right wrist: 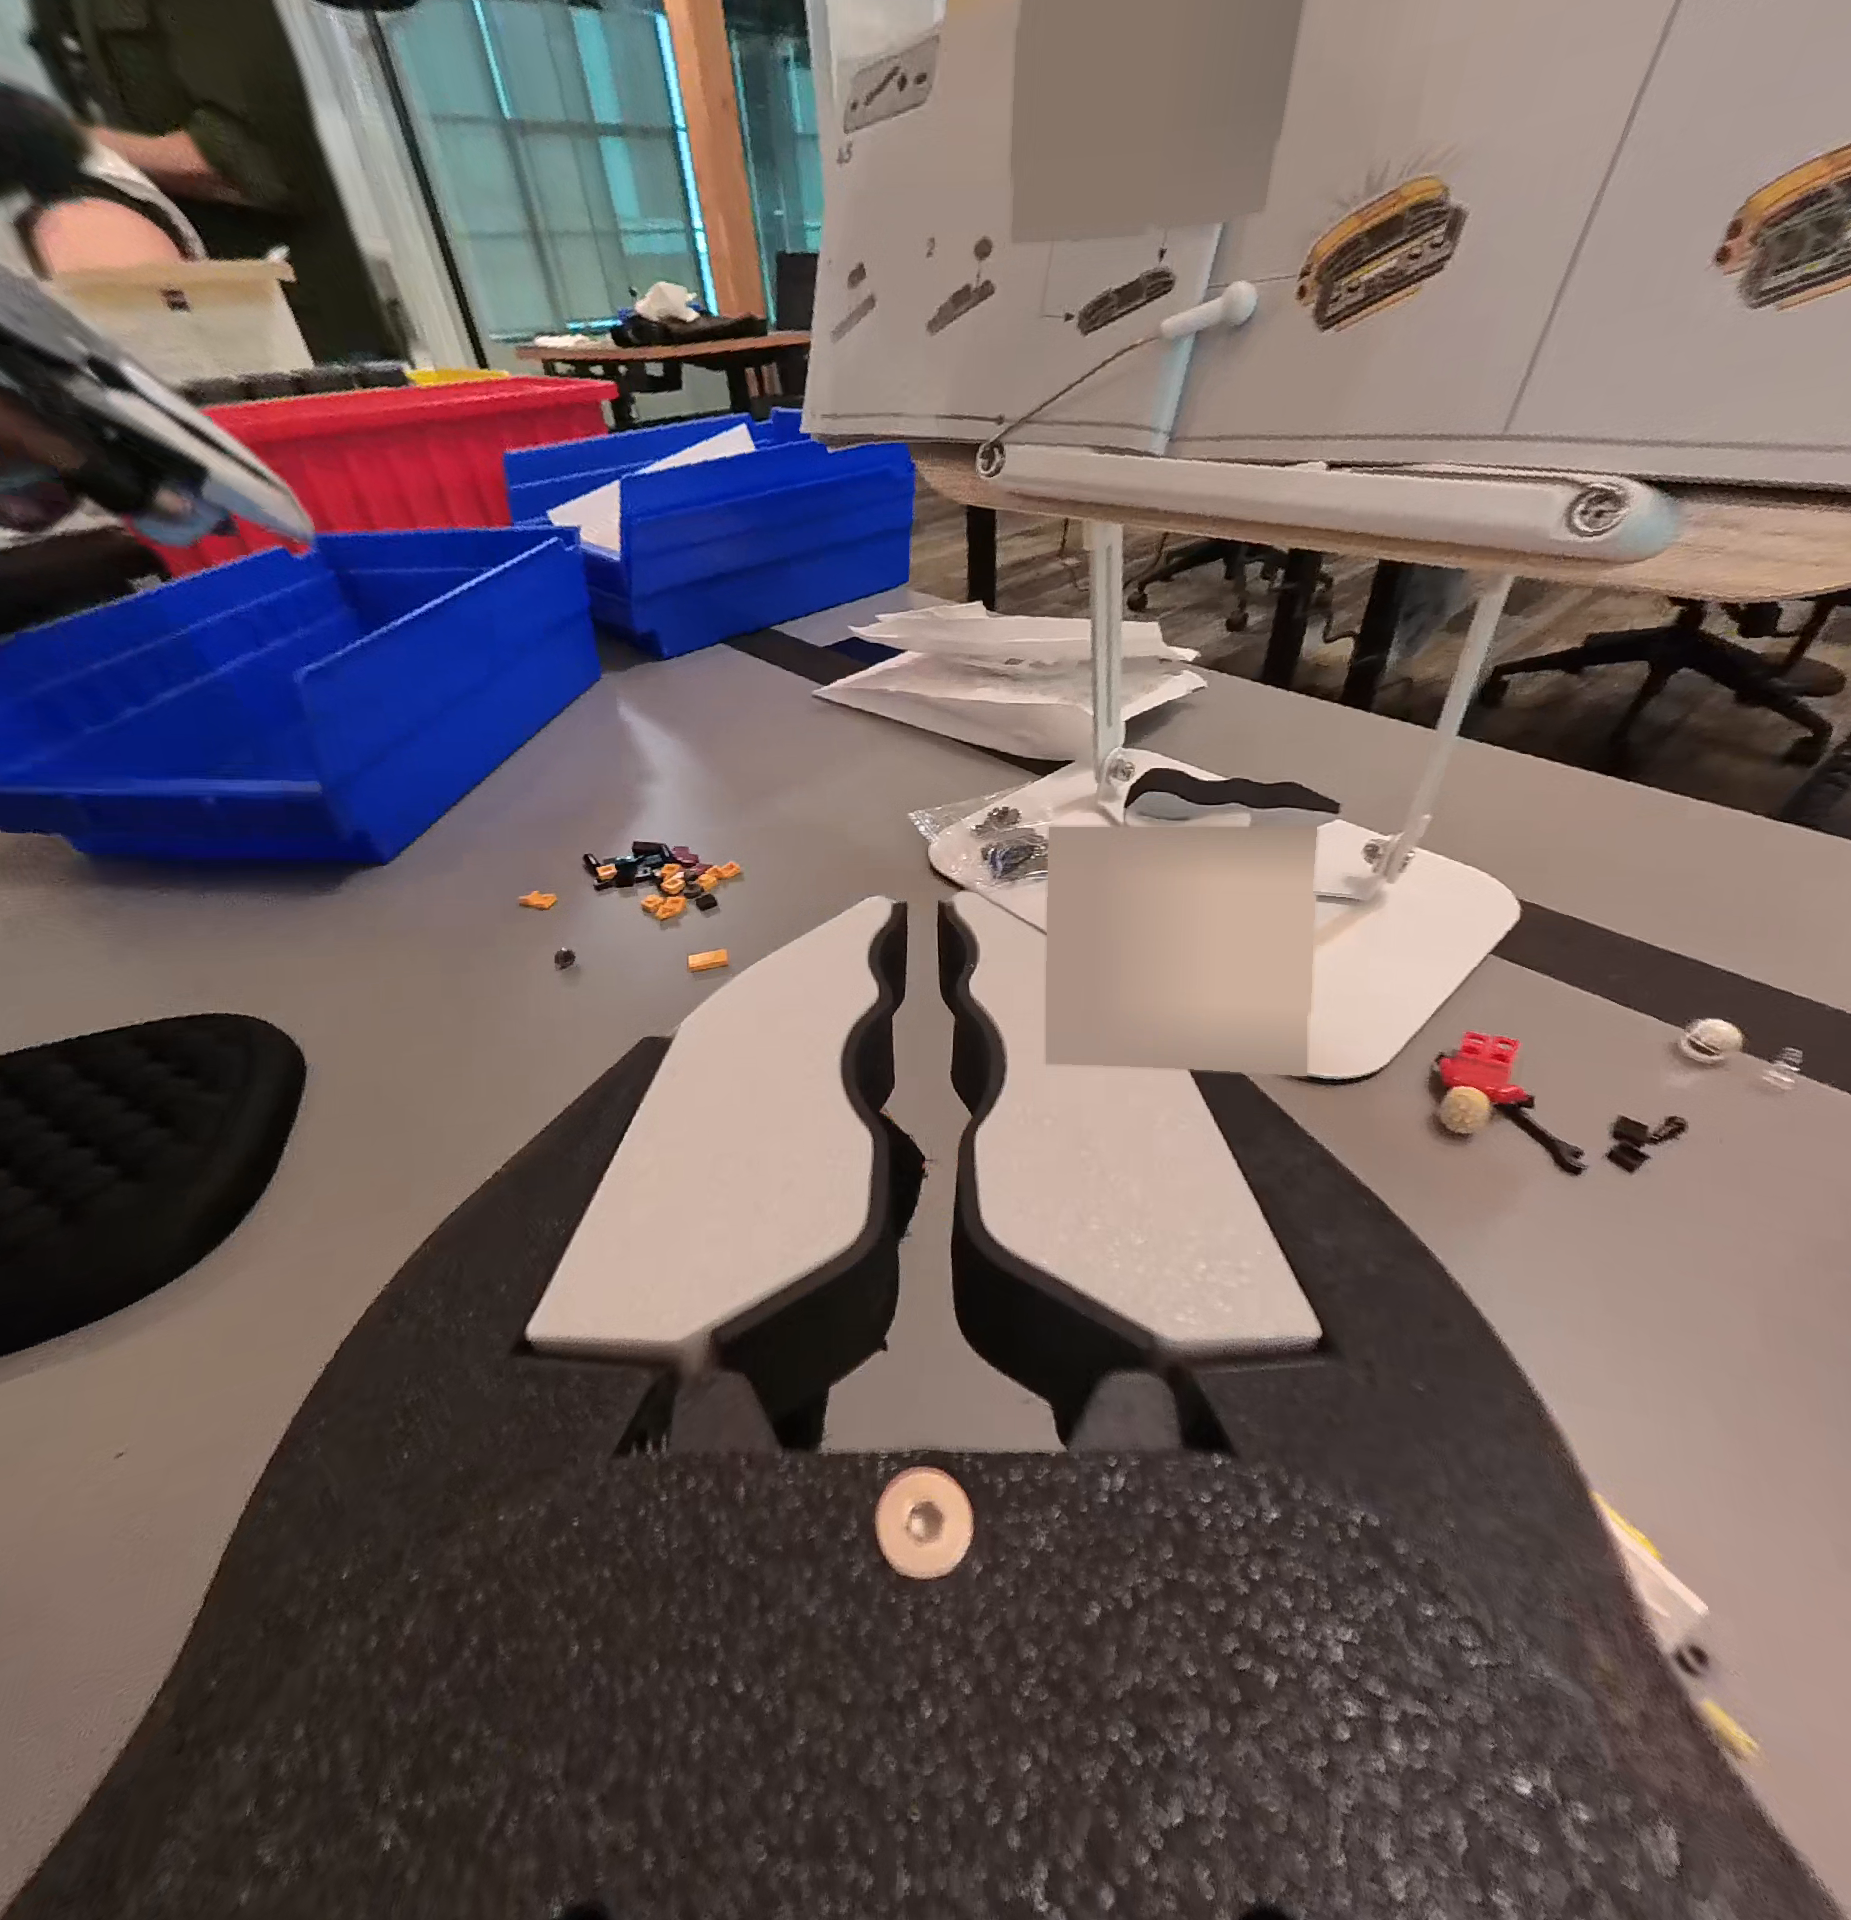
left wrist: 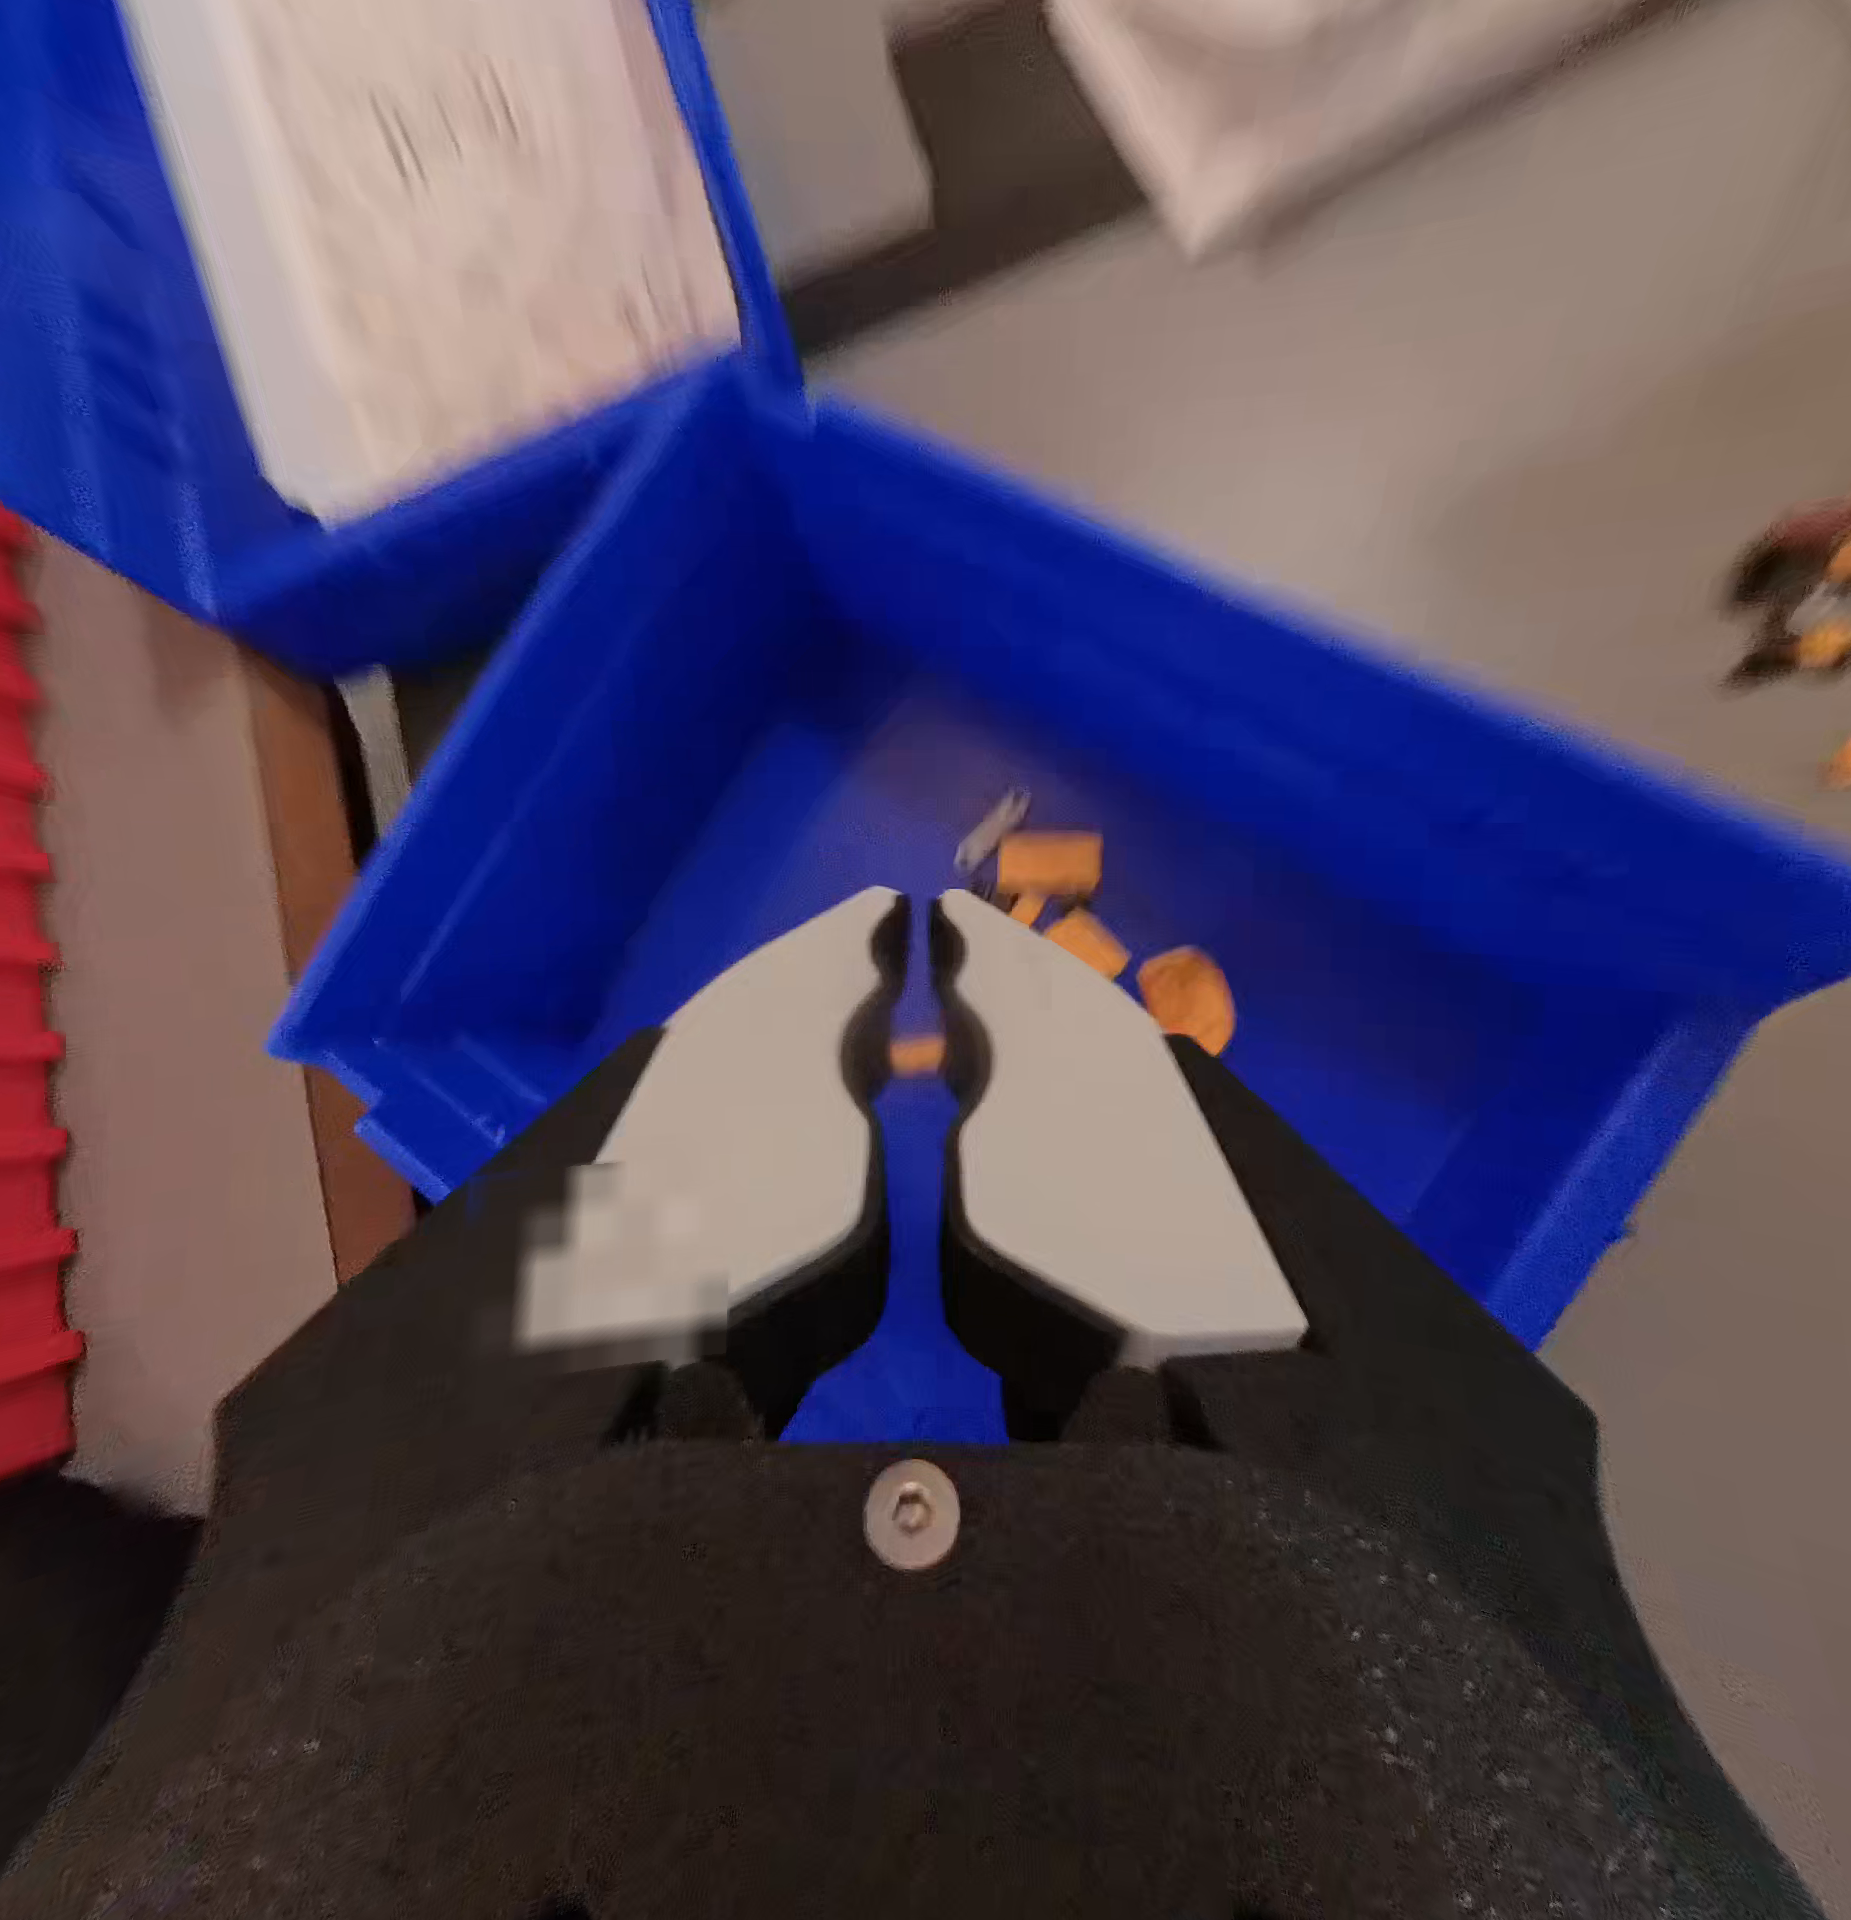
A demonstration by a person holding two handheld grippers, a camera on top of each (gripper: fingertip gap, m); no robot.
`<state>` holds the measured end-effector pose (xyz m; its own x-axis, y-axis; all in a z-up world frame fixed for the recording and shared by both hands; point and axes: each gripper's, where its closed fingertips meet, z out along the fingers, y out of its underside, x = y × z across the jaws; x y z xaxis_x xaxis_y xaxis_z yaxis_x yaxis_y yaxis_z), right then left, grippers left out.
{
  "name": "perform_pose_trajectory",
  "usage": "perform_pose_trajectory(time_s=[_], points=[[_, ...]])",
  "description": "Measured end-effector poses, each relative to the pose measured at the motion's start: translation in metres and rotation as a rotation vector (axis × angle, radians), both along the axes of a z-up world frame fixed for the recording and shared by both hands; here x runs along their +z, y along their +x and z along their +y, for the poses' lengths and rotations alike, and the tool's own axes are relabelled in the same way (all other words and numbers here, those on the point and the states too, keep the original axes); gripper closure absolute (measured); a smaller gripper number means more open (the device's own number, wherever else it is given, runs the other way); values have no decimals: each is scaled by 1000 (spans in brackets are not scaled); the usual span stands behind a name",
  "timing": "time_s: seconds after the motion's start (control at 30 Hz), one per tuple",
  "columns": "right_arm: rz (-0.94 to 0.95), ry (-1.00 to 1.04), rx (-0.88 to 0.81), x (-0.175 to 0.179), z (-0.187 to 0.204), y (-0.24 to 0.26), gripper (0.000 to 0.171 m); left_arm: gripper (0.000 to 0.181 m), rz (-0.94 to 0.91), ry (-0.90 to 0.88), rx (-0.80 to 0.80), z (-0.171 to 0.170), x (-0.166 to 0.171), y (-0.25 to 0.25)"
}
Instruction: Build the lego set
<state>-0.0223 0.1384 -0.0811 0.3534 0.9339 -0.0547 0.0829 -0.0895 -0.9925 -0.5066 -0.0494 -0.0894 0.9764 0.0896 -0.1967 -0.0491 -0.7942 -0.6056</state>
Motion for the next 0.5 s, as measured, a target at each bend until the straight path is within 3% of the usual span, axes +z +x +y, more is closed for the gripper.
perform_pose_trajectory(time_s=[0.07, 0.23, 0.5], points=[[-3, 3, -17, 1, 2, 3, 166, 161, -107, -170, -29, -5, -37, -11], [-22, 20, -60, -1, 3, 12, 166, 158, -207, -423, -66, -16, -94, -21], [-19, 9, -81, -5, 5, 20, 166, 159, -219, -566, -100, -22, -114, -14]])
